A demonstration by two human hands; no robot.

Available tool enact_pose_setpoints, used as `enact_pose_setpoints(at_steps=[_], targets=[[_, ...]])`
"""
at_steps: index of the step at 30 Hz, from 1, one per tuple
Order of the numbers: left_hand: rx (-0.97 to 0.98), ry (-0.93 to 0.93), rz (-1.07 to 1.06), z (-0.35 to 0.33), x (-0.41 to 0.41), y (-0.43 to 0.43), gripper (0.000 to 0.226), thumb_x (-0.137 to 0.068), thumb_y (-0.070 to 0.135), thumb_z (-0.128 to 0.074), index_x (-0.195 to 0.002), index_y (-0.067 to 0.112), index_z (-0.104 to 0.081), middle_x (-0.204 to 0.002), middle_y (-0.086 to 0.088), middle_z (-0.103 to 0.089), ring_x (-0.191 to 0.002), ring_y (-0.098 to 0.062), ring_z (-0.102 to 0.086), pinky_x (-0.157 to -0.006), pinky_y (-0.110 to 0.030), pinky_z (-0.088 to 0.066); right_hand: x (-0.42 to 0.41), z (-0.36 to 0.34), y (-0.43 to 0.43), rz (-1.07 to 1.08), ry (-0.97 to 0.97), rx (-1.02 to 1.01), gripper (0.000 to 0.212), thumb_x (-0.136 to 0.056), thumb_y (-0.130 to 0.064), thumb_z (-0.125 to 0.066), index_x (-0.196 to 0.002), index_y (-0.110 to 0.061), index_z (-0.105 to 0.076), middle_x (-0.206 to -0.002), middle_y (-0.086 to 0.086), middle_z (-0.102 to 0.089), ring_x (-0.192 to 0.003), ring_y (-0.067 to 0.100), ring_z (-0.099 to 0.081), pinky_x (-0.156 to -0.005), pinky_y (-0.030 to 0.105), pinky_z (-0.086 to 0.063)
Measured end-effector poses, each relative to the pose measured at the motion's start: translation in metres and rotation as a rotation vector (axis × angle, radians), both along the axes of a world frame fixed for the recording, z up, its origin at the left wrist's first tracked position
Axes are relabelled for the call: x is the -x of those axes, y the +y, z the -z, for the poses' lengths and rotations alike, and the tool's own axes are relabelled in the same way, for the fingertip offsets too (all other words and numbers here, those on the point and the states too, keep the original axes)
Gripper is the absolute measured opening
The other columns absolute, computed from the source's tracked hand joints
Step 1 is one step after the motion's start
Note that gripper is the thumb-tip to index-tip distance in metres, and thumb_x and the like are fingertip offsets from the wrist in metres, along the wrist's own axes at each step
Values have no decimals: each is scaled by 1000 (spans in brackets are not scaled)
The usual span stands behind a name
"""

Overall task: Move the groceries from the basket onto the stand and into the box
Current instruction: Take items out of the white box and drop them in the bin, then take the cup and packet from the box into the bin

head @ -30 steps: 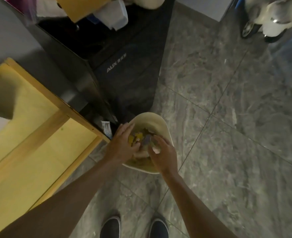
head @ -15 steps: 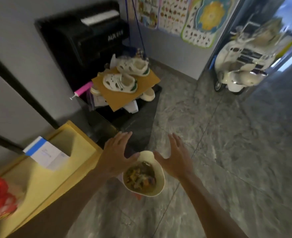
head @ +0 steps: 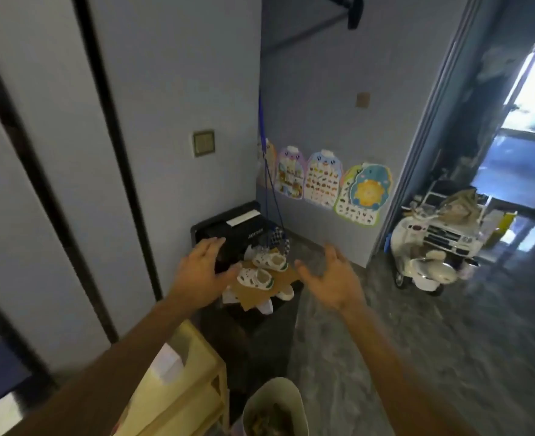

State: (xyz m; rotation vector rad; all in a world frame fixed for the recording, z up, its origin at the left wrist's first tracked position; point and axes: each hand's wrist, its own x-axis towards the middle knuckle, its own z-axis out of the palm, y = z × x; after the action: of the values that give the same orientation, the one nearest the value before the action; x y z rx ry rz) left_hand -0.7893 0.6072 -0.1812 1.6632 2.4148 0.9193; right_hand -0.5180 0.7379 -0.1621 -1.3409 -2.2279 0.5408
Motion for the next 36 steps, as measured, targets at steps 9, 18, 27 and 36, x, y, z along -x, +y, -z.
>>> enact_pose_setpoints(at_steps=[9,18,27,36], targets=[[-52,59,-332,-39,7,-147,89,-87,84,-38,-156,27,-39,-157,-3,-48,-123,-27,-64,-120,-56,-33,66,-38,-64,-336,7,-15,100,-91,-80,-57,-168,-27,-21,-174,2,-25,-159,29,-29,-121,54,-36],[-50,23,-661,-39,53,-320,95,-81,83,-44,-153,22,-47,-155,-6,-49,-136,-34,-54,-115,-47,-43,189,-23,-193,-690,13,22,99,-94,-72,-61,-169,-20,-21,-175,4,-24,-159,27,-28,-123,46,-34],[-14,-119,-919,8,132,-486,87,-88,75,-62,-157,29,-38,-161,-6,-42,-136,-34,-55,-109,-50,-50,324,18,-328,-971,-63,38,100,-94,-71,-61,-169,-16,-23,-175,5,-24,-161,23,-25,-129,39,-27],[164,-371,-936,99,174,-522,107,-72,95,-51,-158,34,-33,-163,-4,-39,-124,-33,-63,-103,-55,-55,392,107,-386,-1068,-299,148,92,-97,-63,-64,-168,-20,-25,-175,1,-24,-160,25,-28,-124,38,-32]])
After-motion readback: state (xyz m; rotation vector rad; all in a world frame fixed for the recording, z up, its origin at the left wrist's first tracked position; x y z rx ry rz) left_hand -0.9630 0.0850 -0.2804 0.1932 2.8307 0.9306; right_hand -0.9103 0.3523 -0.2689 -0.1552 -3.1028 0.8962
